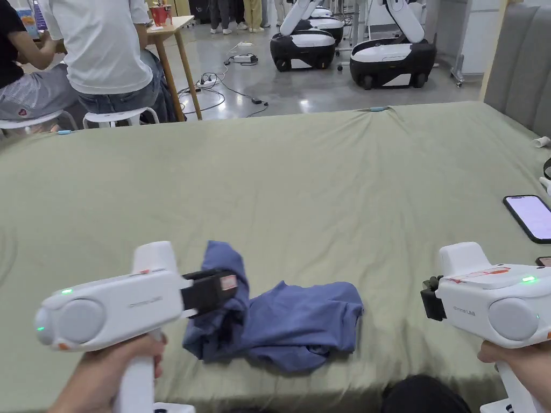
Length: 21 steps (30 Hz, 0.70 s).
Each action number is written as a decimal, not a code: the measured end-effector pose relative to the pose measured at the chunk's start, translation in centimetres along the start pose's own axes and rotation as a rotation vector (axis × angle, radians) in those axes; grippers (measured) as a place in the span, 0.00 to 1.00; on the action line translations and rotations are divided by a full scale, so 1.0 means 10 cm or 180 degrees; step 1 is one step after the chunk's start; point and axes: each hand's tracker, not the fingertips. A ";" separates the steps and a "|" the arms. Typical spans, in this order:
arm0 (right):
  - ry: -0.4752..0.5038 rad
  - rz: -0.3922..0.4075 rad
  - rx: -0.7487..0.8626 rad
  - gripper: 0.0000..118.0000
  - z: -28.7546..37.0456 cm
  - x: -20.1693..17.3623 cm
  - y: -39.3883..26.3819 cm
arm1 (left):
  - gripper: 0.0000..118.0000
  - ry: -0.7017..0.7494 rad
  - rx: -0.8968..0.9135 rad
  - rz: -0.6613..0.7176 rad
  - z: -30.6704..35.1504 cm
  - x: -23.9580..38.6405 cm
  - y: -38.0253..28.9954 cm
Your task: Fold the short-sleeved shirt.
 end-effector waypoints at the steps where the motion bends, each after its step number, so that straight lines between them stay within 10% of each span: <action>1: -0.0001 -0.0025 -0.0005 0.00 0.00 0.02 -0.01 | 0.14 -0.0006 -0.0096 -0.0094 -0.15 0.11 -0.02; 9: -0.0062 -0.0190 0.0033 0.00 0.10 0.20 -0.05 | 0.17 0.0000 -0.0621 -0.0311 -1.08 0.59 -0.34; 15: -0.0098 -0.0215 0.0011 0.00 0.10 0.23 -0.08 | 0.98 -0.0670 -0.0361 0.0007 -0.76 0.52 -0.13; 19: -0.0082 -0.0191 -0.0002 0.00 0.06 0.19 -0.10 | 0.94 -0.0487 0.0072 -0.0066 -0.39 0.35 0.10; 21: -0.0061 -0.0174 -0.0005 0.00 0.07 0.16 -0.09 | 0.58 -0.0484 0.0055 -0.0024 -0.27 0.20 0.14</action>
